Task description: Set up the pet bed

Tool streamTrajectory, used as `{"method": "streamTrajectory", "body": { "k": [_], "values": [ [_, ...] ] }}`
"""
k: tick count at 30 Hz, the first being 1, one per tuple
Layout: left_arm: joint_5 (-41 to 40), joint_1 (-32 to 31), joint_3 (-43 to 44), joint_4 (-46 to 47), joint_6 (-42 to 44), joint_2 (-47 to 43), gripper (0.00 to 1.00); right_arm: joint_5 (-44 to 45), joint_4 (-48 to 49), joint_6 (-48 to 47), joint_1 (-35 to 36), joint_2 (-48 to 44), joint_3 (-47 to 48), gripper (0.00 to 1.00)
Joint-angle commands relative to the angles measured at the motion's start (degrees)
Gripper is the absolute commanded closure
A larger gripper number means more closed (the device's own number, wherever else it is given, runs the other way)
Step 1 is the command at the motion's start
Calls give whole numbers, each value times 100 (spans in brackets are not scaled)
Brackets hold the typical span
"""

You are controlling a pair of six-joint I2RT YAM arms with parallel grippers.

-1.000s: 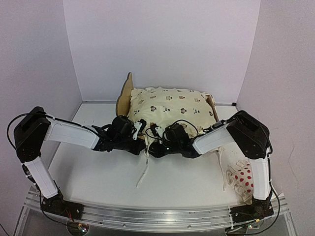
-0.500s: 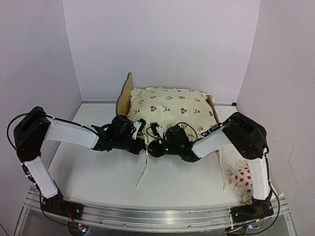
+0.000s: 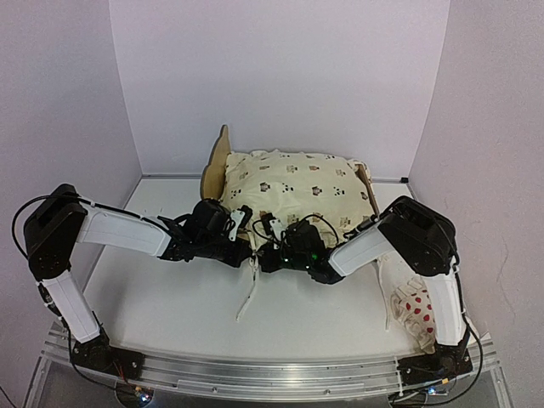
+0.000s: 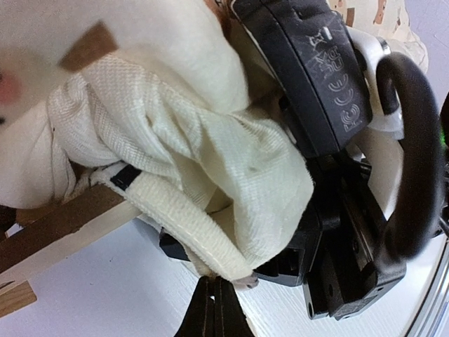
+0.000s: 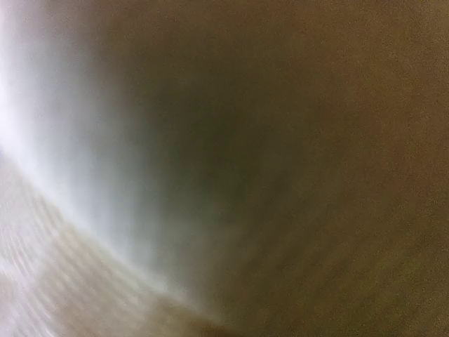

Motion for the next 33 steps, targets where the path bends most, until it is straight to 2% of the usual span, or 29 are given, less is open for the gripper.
{"method": "streamTrajectory", "body": {
  "k": [1, 4, 5, 11, 13, 15, 19, 24, 33],
  "values": [
    [135, 19, 63, 97, -30, 31, 100, 250, 317, 114, -84, 56, -14, 100],
    [70, 19, 98, -81, -121, -57, 97, 252, 322, 178, -84, -12, -113, 100],
    [36, 19, 103, -178, -170, -111, 92, 272, 322, 215, -85, -45, -149, 100],
    [-171, 3, -119, -837, -478, -721, 49, 305, 316, 363, -86, -245, -370, 100],
    [-173, -13, -253, -1023, -569, -916, 41, 291, 314, 423, -82, -289, -417, 100],
    [-159, -79, -353, -1264, -607, -1078, 37, 278, 317, 504, -86, -324, -441, 100],
    [-90, -372, -522, -1530, -597, -1158, 35, 269, 316, 661, -82, -358, -458, 100],
    [-236, -891, -499, -1613, -535, -760, 37, 262, 315, 874, -80, -379, -458, 100],
    [-381, -1130, 6, -1879, -515, 203, 51, 284, 313, 979, -80, -413, -535, 100]
  ]
}}
